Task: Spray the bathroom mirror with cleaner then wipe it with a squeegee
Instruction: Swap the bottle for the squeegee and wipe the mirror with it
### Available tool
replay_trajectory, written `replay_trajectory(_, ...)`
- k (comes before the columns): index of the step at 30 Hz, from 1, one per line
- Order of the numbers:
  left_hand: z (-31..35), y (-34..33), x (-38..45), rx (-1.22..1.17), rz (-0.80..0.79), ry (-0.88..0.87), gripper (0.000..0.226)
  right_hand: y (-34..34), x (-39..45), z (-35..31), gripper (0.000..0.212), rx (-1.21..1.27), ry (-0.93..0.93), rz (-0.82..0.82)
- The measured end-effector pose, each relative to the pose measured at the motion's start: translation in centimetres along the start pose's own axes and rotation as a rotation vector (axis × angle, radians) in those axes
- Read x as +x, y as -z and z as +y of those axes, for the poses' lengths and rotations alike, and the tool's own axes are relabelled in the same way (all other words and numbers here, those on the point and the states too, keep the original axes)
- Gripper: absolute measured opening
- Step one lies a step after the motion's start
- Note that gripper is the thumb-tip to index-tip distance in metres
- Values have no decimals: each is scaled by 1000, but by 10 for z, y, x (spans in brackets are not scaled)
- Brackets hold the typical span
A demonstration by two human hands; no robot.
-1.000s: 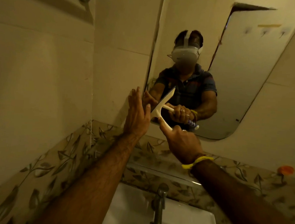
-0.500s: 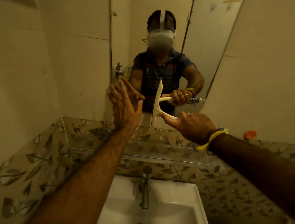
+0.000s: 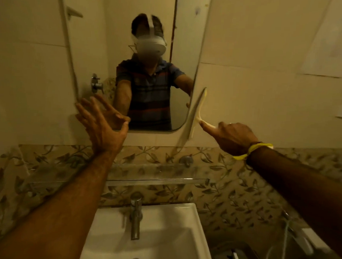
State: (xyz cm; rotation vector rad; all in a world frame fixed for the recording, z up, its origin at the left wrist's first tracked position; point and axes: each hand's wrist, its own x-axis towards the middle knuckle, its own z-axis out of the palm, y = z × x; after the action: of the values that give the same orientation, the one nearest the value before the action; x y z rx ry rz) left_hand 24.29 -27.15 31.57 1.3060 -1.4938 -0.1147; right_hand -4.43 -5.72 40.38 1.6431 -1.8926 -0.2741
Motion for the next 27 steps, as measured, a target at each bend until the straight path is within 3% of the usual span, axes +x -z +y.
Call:
replay_trajectory(5,25,2,-13,69,11,-29,118,0,-6,-7,59,198,-129,159)
replay_trajectory(9,43,5,-27,137,-23,-210,108,-3,-19,-34,49,606,-306,394)
replay_trajectory(15,63,18,-61,167,-91,-382,97,-15,-38,-94,41,1082,-523,492)
replay_trajectory(23,53,33,-164,-213,-309,-420,71,-33,-98,-156,40,1357,-714,470)
replay_trajectory(27,39,42,-244,-414,-395,-445,51,-43,-140,-177,15,1404,-900,461)
